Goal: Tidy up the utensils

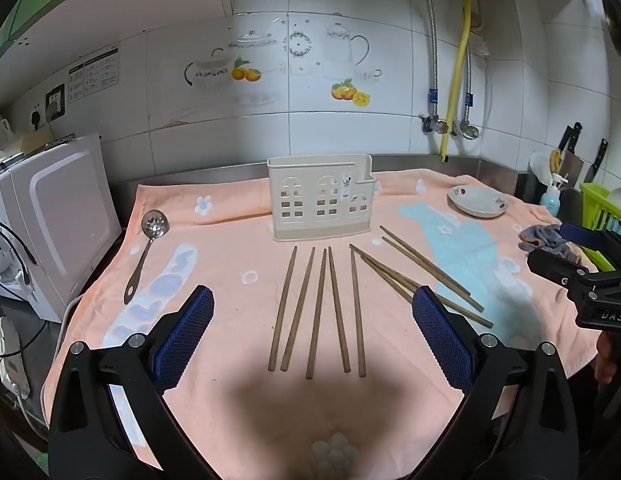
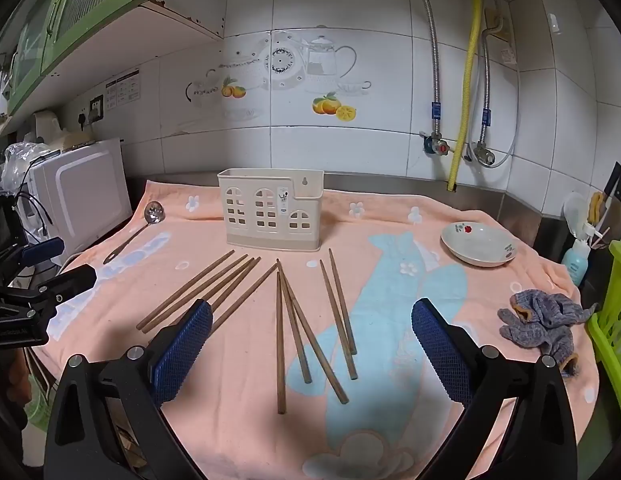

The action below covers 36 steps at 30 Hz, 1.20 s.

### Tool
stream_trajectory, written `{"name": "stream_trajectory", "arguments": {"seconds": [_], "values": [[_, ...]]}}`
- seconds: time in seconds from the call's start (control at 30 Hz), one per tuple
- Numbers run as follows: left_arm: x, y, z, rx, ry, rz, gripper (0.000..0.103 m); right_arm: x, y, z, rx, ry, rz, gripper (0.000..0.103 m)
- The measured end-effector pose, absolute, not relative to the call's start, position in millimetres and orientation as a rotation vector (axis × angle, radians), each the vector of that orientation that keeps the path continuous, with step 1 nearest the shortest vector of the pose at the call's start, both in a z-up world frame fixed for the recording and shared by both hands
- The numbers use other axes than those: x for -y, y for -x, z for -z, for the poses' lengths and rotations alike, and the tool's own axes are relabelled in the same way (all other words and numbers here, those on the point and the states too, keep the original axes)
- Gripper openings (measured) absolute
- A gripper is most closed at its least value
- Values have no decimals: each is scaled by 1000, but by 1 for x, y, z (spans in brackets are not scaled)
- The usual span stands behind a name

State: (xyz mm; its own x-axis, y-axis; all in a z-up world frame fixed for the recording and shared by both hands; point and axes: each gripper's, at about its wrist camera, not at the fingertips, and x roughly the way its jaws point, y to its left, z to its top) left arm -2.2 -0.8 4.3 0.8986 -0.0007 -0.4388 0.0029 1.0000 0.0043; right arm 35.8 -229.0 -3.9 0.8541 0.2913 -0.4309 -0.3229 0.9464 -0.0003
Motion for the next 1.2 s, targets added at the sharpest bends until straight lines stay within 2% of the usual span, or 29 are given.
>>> {"name": "stream_trajectory", "arguments": {"seconds": [1.2], "values": [[0, -9, 4, -476, -11, -3, 98, 226, -46, 11, -461, 71, -330, 97]]}}
